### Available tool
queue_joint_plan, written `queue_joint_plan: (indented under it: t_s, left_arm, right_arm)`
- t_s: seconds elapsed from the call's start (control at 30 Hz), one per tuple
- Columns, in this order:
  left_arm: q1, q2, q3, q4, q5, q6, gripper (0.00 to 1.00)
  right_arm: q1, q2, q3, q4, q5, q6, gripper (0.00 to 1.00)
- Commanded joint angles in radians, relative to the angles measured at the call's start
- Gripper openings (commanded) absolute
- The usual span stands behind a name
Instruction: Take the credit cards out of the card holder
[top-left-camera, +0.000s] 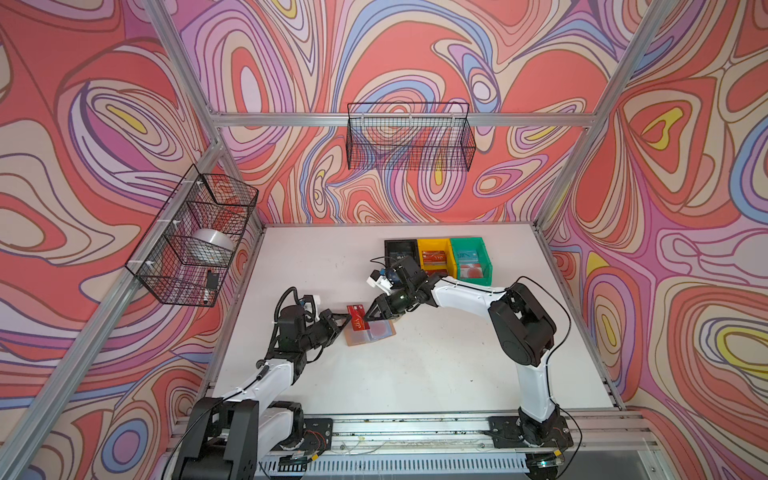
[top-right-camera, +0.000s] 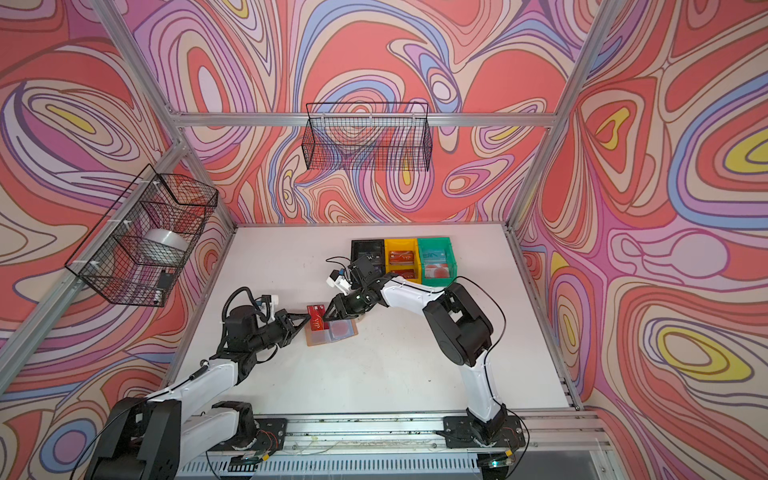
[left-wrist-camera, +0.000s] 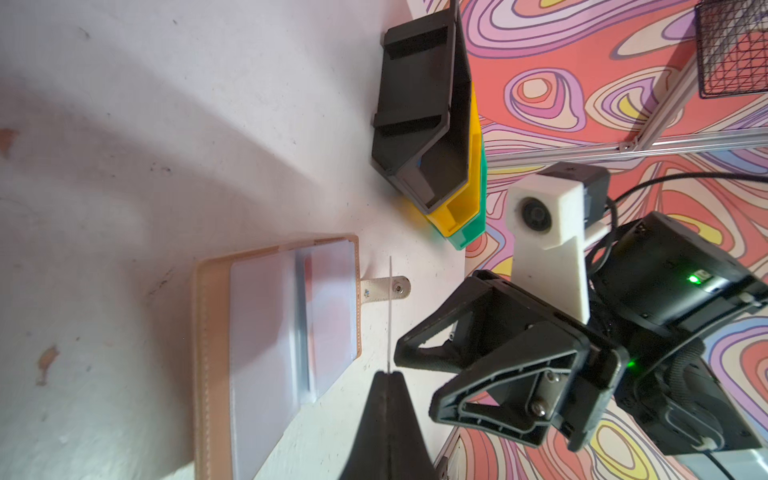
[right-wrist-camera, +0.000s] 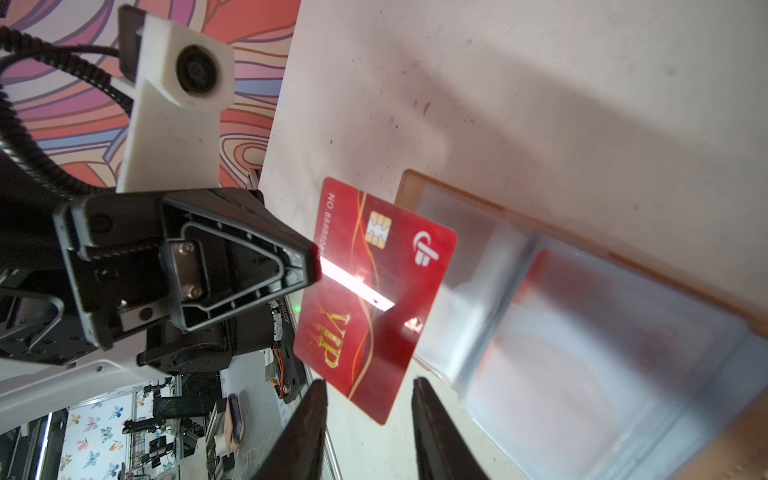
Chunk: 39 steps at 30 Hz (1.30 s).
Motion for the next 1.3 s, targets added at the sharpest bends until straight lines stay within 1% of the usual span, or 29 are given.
queue_joint_plan:
  t_s: [0.0,0.33,0.6,0.77,0.8,0.9,1.0,1.17,1.27]
  left_arm:
    - [0.005,0.017,-0.018,0.097,0.019,-0.033,0.00]
    - [-0.015,0.105,-0.030,0.238,0.033,-0.077,0.00]
    - [-0.035,0.148,-0.024,0.262,0.016,-0.078,0.00]
    - [-0.041,0.156,-0.023,0.242,0.012,-0.067,0.00]
    - [-0.041,0.156,-0.026,0.239,0.011,-0.064,0.00]
    - [-0.041,0.148,-0.030,0.225,0.004,-0.060,0.05]
    - [-0.041,0.132,-0.031,0.199,0.001,-0.051,0.09]
    - [-0.040,0.098,-0.025,0.127,-0.008,-0.024,0.14]
    - [-0.041,0.073,-0.022,0.074,-0.020,-0.004,0.16]
  right_arm:
    - [0.001,0.034,-0.013,0.014,-0.004,-0.005,0.37]
    - [0.001,0.078,0.022,0.038,-0.057,0.012,0.38]
    - [0.002,0.078,0.000,0.166,-0.152,0.088,0.37]
    - [0.000,0.074,0.004,0.170,-0.157,0.091,0.27]
    - [0.000,0.072,0.004,0.171,-0.156,0.091,0.23]
    - [-0.002,0.065,0.002,0.168,-0.157,0.085,0.09]
    - [-0.005,0.058,-0.001,0.167,-0.164,0.082,0.01]
    - [-0.016,0.045,-0.003,0.137,-0.169,0.057,0.00]
    - [-0.027,0.033,0.008,0.078,-0.168,0.008,0.00]
